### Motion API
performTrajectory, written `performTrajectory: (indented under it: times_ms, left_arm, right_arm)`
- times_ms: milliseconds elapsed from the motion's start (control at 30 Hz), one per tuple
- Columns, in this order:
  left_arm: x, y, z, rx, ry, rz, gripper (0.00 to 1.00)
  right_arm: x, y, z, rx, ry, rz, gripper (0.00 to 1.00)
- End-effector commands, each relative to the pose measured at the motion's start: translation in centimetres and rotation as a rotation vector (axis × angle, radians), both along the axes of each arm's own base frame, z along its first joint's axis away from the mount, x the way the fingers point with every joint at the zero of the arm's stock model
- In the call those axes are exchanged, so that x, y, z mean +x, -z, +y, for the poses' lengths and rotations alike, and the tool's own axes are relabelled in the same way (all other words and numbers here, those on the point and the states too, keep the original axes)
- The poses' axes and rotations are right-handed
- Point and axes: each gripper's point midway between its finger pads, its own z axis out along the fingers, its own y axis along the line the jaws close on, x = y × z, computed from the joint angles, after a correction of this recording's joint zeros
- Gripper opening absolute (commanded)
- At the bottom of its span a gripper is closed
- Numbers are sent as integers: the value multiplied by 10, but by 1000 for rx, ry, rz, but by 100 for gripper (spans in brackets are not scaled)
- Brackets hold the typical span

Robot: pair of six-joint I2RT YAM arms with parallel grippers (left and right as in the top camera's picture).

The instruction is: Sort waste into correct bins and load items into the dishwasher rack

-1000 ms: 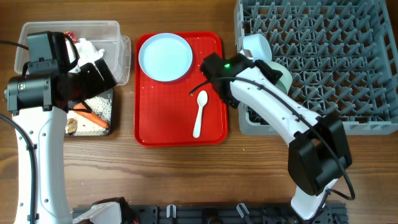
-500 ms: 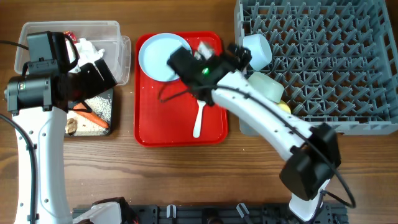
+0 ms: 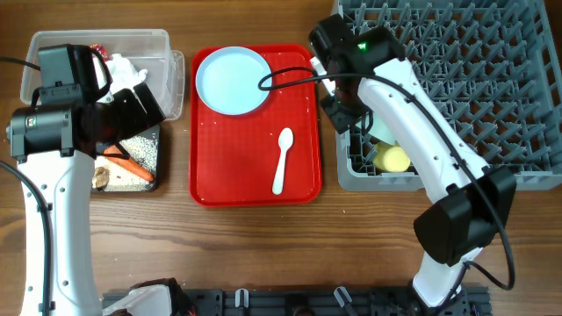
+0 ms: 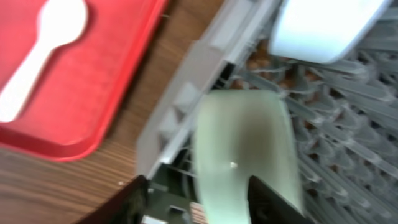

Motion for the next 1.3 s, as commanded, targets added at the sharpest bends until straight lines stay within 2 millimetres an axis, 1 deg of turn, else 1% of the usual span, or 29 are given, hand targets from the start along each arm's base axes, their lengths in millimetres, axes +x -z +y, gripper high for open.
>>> performTrajectory:
  times_ms: [0, 67, 133, 200, 233, 300, 333, 367, 433, 467, 533, 767, 833, 1000, 1067, 1100, 1167, 1233, 1267]
  left_arm:
    - [1, -3, 5, 17, -11, -9, 100]
    - [1, -3, 5, 17, -11, -9, 100]
    - [1, -3, 5, 17, -11, -9, 100]
    - [1, -3, 5, 17, -11, -9, 100]
    - [1, -3, 5, 17, -11, -9, 100]
    - [1, -3, 5, 17, -11, -9, 100]
    - [1, -3, 5, 17, -11, -9, 100]
    - [1, -3, 5, 17, -11, -9, 100]
    - [1, -3, 5, 17, -11, -9, 100]
    - [1, -3, 5, 17, -11, -9, 100]
    - [1, -3, 5, 17, -11, -9, 100]
    - [1, -3, 5, 17, -11, -9, 100]
    - [1, -3, 5, 17, -11, -9, 100]
    - [1, -3, 5, 17, -11, -9, 100]
    - [1, -3, 5, 17, -11, -9, 100]
    - [1, -3, 5, 17, -11, -9, 100]
    - [1, -3, 5, 17, -11, -9, 100]
    - [1, -3, 5, 17, -11, -9, 100]
    - [1, -3, 5, 17, -11, -9, 100]
  right_arm:
    - [-10, 0, 34, 122, -54, 31, 39]
    - [-13, 0, 45, 157, -72, 39, 32]
    - [-19, 1, 49, 175, -76, 62, 30]
    - [-27, 8, 46, 163, -69, 102, 30]
    - [-31, 16, 43, 148, -66, 125, 31]
    - [-35, 30, 34, 104, -57, 140, 32]
    - [-34, 34, 29, 78, -53, 136, 35]
    - [-32, 36, 25, 53, -51, 124, 34]
    - [-19, 34, 14, -14, -18, 55, 40]
    - [-15, 34, 13, -27, -17, 34, 44]
    - [-9, 33, 12, -36, -16, 5, 48]
    - [9, 31, -2, -52, 24, -53, 50]
    - [9, 31, -1, -48, 24, -51, 50]
    - [5, 34, 13, 27, 6, -18, 50]
    - [1, 35, 29, 113, -33, 13, 50]
    - [-1, 35, 34, 136, -43, 21, 50]
    - [-5, 30, 50, 178, -85, 27, 50]
    - [-1, 17, 65, 200, -111, -13, 50]
    - [0, 13, 68, 208, -113, -26, 50]
